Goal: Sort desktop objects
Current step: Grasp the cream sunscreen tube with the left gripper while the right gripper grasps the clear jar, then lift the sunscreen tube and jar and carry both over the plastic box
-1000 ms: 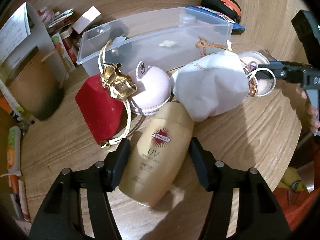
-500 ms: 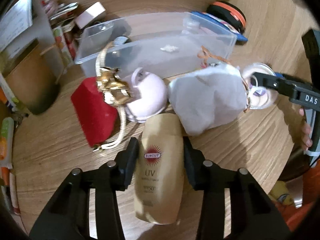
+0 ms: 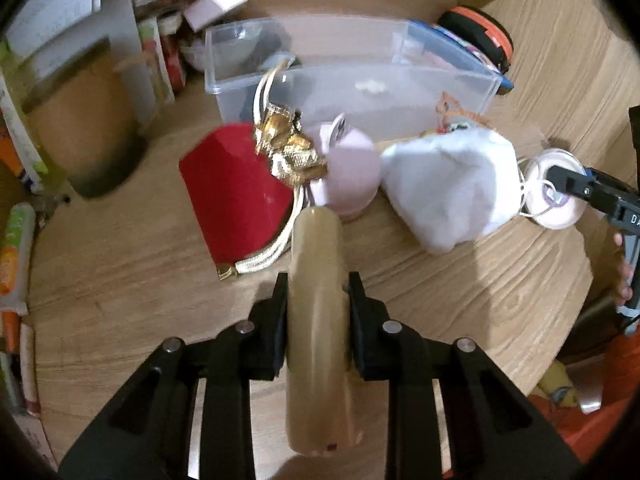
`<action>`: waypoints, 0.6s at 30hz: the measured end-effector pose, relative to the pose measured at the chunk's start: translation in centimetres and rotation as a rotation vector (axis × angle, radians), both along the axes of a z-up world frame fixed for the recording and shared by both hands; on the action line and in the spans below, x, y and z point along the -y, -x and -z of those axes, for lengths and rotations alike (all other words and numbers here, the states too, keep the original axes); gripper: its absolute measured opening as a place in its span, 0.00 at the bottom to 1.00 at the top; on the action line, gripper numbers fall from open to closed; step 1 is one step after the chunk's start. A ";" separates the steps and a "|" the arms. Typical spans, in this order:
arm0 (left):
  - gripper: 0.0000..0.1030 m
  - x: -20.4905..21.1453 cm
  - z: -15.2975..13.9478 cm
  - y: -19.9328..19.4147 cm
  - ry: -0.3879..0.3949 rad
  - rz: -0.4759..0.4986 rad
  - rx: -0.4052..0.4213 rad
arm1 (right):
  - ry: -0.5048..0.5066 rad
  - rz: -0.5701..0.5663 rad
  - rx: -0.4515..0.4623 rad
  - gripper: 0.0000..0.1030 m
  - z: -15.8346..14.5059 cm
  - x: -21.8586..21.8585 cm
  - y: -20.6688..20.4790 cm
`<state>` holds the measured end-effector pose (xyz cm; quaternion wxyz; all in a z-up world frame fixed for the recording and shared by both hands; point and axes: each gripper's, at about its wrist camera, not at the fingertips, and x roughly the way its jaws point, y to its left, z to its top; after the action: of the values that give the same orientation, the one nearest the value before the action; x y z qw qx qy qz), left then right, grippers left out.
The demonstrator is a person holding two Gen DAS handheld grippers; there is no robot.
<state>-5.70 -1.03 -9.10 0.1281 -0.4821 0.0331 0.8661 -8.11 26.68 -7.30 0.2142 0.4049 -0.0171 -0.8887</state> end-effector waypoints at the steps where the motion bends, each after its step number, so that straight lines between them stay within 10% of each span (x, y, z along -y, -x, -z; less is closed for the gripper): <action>1: 0.25 -0.1 0.0 0.1 0.004 -0.003 -0.004 | -0.001 0.000 0.002 0.62 0.1 0.0 0.0; 7: 0.25 -1.1 0.1 0.3 0.063 -0.047 -0.073 | 0.024 0.021 0.000 0.62 0.3 -0.3 0.2; 18: 0.25 0.5 -3.5 -1.5 -0.071 -0.103 -0.185 | 0.078 0.013 -0.066 0.62 -3.1 -0.5 0.3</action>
<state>-4.23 -1.58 -5.63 0.0966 -0.3964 -0.0107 0.9129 -8.41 27.20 -4.24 0.2246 0.3665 -0.0473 -0.9017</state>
